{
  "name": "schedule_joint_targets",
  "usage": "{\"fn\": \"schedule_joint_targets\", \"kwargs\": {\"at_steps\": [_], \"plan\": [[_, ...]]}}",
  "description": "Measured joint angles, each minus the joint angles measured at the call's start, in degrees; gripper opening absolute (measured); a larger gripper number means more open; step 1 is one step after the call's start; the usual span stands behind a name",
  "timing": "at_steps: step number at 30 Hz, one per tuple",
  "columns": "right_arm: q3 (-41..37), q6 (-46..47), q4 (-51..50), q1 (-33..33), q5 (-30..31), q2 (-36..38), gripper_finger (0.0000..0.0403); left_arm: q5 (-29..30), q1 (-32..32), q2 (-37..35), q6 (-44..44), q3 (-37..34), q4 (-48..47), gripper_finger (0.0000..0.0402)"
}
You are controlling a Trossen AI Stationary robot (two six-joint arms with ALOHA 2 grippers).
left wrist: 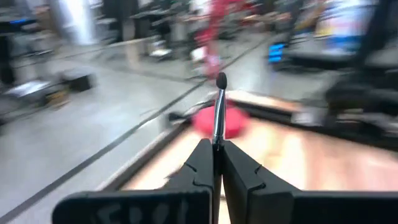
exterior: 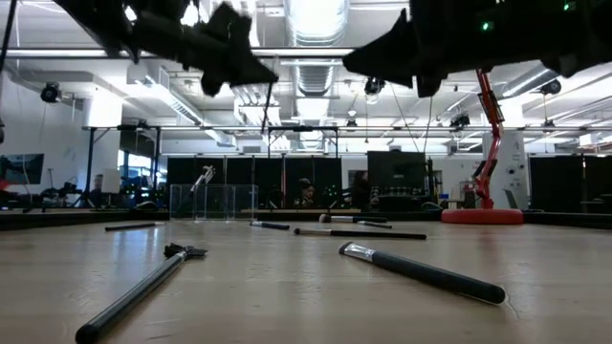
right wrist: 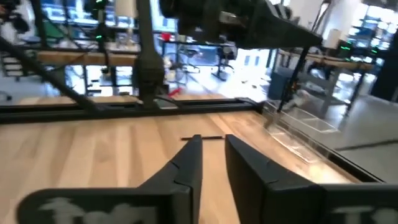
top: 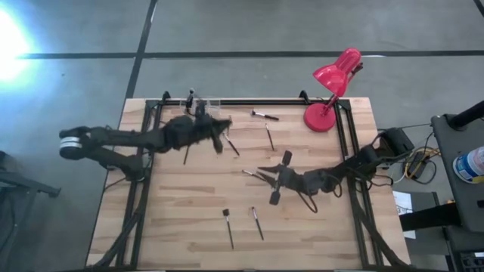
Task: Put items in baskets/containers
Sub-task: Put the black eyeshadow brush into the transparent organizer
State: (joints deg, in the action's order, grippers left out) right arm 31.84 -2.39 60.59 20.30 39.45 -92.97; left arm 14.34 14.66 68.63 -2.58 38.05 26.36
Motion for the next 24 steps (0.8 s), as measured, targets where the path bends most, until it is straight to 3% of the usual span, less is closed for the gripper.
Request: {"fn": "schedule_joint_targets", "kwargs": {"at_steps": [5,12,24], "plan": [[-1.0,0.2,1.5,-0.6,-0.9,0.0,0.0014,0.3,12.9,2.8,0.2,-0.1,0.1,0.001],[-0.5,-1.0,1.4,-0.6,-0.9,0.0,0.0009,0.6,27.6,7.7,-1.2,0.2,0.2,0.0009],[-0.5,-1.0,1.4,-0.6,-0.9,0.0,0.0008,2.5,32.8,18.8,-1.3,3.1,2.2,0.0009]]}}
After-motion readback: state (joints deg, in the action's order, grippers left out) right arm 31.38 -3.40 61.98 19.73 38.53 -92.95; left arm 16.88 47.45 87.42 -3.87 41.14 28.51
